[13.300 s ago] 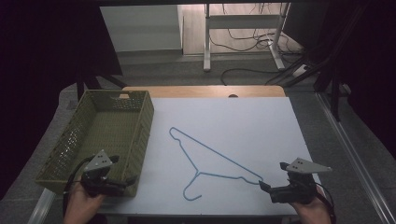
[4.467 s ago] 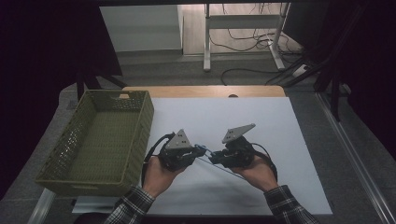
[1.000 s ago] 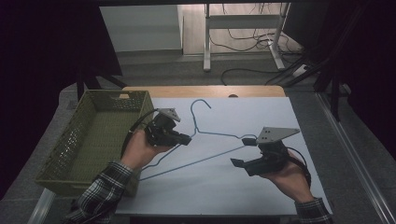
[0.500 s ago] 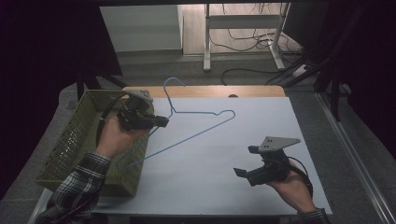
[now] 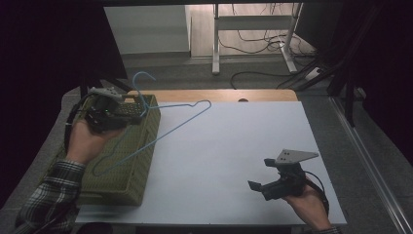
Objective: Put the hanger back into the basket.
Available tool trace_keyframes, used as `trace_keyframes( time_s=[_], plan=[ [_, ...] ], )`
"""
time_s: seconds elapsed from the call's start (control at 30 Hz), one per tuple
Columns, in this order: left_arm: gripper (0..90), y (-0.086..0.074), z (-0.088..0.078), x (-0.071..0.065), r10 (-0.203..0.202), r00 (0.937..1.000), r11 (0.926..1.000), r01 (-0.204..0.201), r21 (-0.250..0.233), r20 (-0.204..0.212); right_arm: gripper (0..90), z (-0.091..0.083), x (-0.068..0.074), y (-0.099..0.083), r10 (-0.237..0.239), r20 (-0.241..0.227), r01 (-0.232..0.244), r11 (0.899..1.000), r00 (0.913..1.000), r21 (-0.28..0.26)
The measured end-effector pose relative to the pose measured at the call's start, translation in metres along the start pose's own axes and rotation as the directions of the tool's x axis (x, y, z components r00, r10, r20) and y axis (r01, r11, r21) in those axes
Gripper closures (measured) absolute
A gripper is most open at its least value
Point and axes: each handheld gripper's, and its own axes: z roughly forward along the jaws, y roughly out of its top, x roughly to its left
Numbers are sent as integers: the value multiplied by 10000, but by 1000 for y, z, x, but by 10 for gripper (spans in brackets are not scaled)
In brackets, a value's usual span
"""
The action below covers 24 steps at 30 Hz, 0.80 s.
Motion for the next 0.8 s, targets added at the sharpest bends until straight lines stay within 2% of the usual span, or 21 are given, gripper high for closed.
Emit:
trace_keyframes(
  time_s=[0.07,0.1,0.2,0.27,0.33,0.37,0.4,0.57,0.7,0.8],
  plan=[
    [875,-3,-3,4,-98,9999,9999,98,-29,-58,22,-1,-1,-4,101,49,-101,9999,9999,-51],
    [875,-10,-10,11,-266,9992,9996,262,-130,-296,21,-1,-2,-6,165,70,-164,9998,9998,-57],
    [874,-17,-17,19,-452,9976,9987,440,-239,-517,16,-2,-3,-10,213,147,-213,9998,9997,-28],
    [874,-27,-26,30,-722,9939,9969,692,-387,-835,15,-3,-4,-15,246,280,-246,9997,9993,20],
    [875,-30,-28,33,-785,9926,9963,750,-409,-924,12,-4,-6,-18,250,355,-249,9997,9991,-29],
    [875,-37,-33,39,-935,9890,9949,883,-495,-1145,11,-4,-6,-19,277,361,-275,9996,9990,-82],
    [875,-37,-33,39,-935,9890,9949,883,-495,-1145,11,-5,-7,-21,287,416,-283,9995,9987,-107],
    [875,-55,-42,56,-1422,9755,9887,1319,-705,-1682,11,-6,-8,-24,289,587,-286,9996,9979,-60],
    [874,-64,-43,64,-1573,9695,9867,1461,-718,-1881,11,-5,-8,-25,257,617,-260,9997,9978,45],
    [875,-75,-44,74,-1838,9637,9817,1698,-867,-1937,10,-4,-9,-26,215,605,-223,9997,9979,127]
  ],
)
